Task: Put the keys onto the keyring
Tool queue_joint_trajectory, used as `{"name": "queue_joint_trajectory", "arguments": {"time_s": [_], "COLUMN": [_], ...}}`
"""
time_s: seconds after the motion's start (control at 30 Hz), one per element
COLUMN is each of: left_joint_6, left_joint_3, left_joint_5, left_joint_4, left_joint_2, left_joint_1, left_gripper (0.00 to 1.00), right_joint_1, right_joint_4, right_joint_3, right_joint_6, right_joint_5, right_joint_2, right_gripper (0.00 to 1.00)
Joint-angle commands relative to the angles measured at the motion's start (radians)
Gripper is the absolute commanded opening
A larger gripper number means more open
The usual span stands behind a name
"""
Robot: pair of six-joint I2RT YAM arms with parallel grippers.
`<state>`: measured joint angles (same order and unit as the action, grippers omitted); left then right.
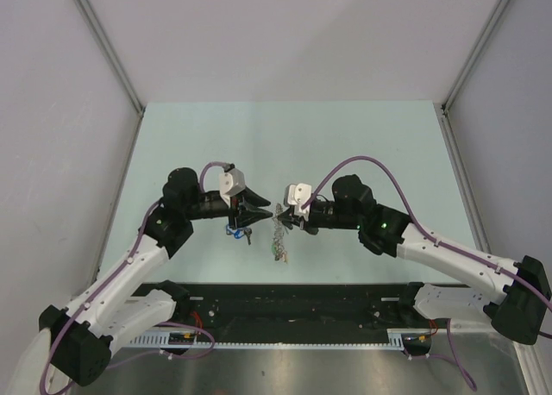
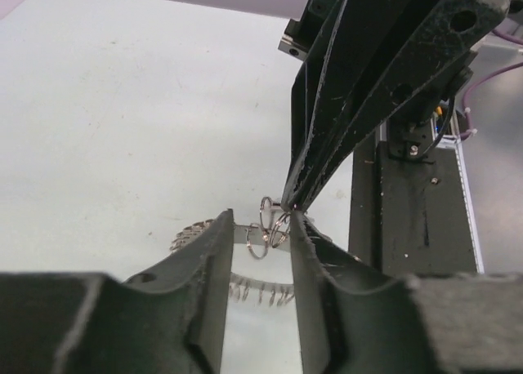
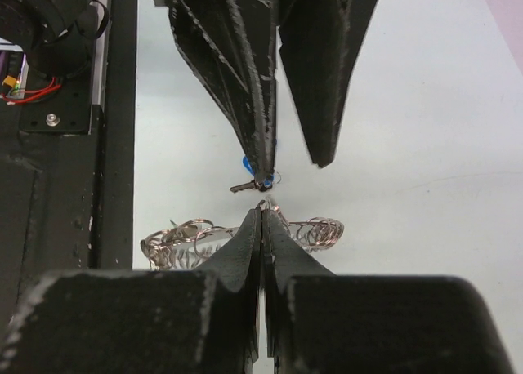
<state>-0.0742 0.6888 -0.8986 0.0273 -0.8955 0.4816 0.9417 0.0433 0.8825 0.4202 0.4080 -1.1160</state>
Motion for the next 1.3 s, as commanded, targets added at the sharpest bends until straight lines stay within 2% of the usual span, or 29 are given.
{"name": "queue_joint_trajectory", "arguments": {"time_s": [0.0, 0.1, 0.23, 0.5, 1.27], "left_joint_6": [-0.15, -0.202, -0.262, -0.277, -0.323], "left_joint_3": [0.077, 0.093, 0.112, 0.129, 0.17], "left_joint_5": [-0.011, -0.052, -0.092, -0.171, -0.168], "left_joint_4": [-0.128, -0.174, -0.236, -0.27, -0.362], "left_joint_2": [0.014, 0.0, -0.02, -0.075, -0.198], "left_joint_1": [-0.005, -0.005, -0.005, 0.012, 0.089], "left_gripper": [0.41, 0.45, 0.45, 0.34, 0.27], "right_joint_1": [0.006, 0.006, 0.006, 0.006, 0.016], "right_joint_4": [-0.048, -0.002, 0.024, 0.046, 0.056], "right_joint_3": [0.024, 0.032, 0.041, 0.05, 0.059], "right_joint_6": [0.034, 0.045, 0.058, 0.071, 0.075], "right_joint_5": [0.0, 0.005, 0.022, 0.043, 0.083], "right_joint_2": [0.022, 0.022, 0.022, 0.016, 0.007], "right_gripper": [0.0, 0.0, 0.0, 0.0, 0.0]}}
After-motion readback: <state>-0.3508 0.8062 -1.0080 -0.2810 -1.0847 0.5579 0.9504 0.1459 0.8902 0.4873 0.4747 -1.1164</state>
